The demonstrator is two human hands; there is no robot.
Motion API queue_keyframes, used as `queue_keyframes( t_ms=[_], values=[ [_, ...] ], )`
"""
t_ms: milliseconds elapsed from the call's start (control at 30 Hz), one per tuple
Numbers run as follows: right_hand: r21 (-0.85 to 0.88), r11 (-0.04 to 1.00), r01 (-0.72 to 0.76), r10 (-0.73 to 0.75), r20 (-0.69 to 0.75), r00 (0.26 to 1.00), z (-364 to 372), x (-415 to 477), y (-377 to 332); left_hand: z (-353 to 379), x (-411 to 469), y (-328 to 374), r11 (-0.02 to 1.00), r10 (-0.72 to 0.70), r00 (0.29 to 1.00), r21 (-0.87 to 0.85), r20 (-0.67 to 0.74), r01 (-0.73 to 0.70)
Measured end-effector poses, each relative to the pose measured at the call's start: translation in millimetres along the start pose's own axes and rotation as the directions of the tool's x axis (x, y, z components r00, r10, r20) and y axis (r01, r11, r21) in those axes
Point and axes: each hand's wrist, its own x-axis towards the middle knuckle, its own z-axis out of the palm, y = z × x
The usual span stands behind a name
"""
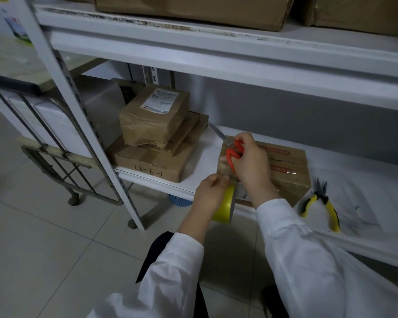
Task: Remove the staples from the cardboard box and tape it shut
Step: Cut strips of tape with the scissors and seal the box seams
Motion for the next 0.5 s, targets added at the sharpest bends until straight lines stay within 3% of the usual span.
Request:
queue_keyframes(
  t_ms=[200,500],
  values=[
    [0.153,0.988,-0.031,0.006,0.158,0.987,-14.7,3.0,10.0,0.2,-0.3,-14.4,0.989,-0.043,0.997,-0.141,0.056,0.050],
    [0.172,0.984,-0.035,0.007,0.162,0.987,-15.7,0.3,9.9,9.5,5.8,-5.7,0.988,-0.072,0.997,-0.138,-0.018,0.069]
  ],
)
